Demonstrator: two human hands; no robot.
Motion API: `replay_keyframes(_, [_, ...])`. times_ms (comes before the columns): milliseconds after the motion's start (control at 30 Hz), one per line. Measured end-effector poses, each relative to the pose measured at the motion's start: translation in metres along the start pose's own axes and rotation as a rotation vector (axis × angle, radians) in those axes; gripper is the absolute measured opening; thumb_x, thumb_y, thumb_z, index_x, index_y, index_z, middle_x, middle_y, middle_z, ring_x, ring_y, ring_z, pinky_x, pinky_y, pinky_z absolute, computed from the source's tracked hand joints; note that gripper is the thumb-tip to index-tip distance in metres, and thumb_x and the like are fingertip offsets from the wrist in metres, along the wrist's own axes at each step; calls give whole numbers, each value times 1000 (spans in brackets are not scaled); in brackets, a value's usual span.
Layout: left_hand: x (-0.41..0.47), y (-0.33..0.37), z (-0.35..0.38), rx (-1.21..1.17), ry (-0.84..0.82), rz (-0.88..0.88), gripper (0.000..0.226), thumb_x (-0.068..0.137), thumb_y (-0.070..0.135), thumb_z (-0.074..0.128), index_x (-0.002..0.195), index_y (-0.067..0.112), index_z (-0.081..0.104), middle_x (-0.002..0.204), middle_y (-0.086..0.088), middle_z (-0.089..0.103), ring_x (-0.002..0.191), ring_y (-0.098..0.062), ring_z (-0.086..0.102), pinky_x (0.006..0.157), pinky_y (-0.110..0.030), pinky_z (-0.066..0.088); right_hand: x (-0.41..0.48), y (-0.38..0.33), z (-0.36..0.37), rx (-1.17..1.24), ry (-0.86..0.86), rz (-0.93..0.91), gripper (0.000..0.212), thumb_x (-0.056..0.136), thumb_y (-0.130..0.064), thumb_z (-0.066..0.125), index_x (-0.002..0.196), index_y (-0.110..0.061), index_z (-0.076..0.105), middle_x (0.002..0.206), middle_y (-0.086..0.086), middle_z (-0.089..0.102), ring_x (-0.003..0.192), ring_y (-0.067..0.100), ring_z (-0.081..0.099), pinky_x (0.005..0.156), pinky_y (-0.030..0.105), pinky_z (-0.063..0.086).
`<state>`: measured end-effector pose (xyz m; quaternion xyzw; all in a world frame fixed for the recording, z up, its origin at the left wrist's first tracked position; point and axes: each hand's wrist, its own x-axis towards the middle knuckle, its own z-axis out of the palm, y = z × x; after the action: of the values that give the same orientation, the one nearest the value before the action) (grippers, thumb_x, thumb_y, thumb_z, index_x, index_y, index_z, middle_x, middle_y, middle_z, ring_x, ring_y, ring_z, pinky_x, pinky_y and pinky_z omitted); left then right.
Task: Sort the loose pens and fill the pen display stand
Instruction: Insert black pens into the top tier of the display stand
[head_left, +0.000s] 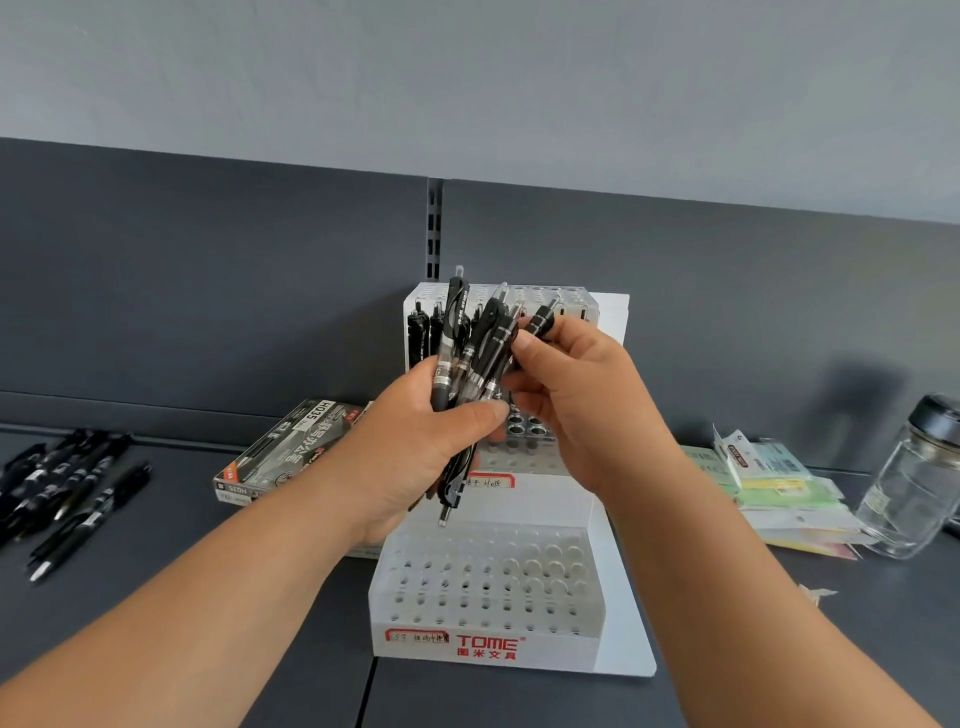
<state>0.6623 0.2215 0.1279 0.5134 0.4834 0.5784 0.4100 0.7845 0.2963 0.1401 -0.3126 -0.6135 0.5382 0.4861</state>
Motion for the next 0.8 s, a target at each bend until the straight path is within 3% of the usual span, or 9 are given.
replay_keyframes(167, [2, 2, -2, 39, 40, -12, 20, 85, 8, 64, 104, 14, 59, 85, -3, 64, 58, -3, 59, 51, -16, 48, 0, -1, -1, 125, 29, 26, 22, 99, -20, 47, 86, -14, 64, 78, 7, 66, 66, 15, 60, 57, 23, 50])
replay_keyframes(267, [4, 2, -3, 51, 40, -36, 22, 85, 7, 64, 105, 13, 58, 95, -12, 65, 58, -9, 60, 51, -20, 49, 1, -1, -3, 122, 69, 0, 23, 99, -21, 46, 85, -13, 63, 85, 12, 66, 66, 15, 60, 56, 23, 50])
replay_keyframes(367, [3, -2, -5, 77, 48, -66, 23, 85, 4, 63, 106, 9, 57, 104, -20, 66, 56, -12, 58, 53, -23, 52, 4, -10, -14, 137, 174, -53, 22, 99, -19, 47, 84, -11, 60, 76, 6, 65, 62, 12, 57, 56, 22, 51])
replay_keyframes(567, [4, -8, -10, 71, 70, -102, 19, 85, 6, 63, 102, 11, 57, 85, -5, 69, 56, -11, 59, 47, -22, 47, 15, -23, -39, -198, 360, -263, 16, 96, -20, 53, 82, -18, 61, 74, 1, 66, 61, 10, 62, 59, 23, 52])
replay_keyframes(700, [6, -5, -8, 58, 59, -84, 17, 86, 6, 62, 103, 10, 57, 86, -5, 66, 55, -9, 58, 47, -21, 47, 19, -21, -42, -392, 407, -370, 14, 92, -22, 59, 81, -30, 58, 72, -6, 65, 67, 11, 63, 72, 35, 56])
replay_keyframes(800, [8, -6, -9, 70, 57, -82, 17, 86, 7, 62, 102, 11, 57, 87, -7, 66, 55, -9, 59, 49, -22, 48, 22, -19, -40, -433, 407, -393, 16, 92, -22, 60, 80, -33, 56, 71, -7, 63, 67, 13, 61, 72, 37, 55])
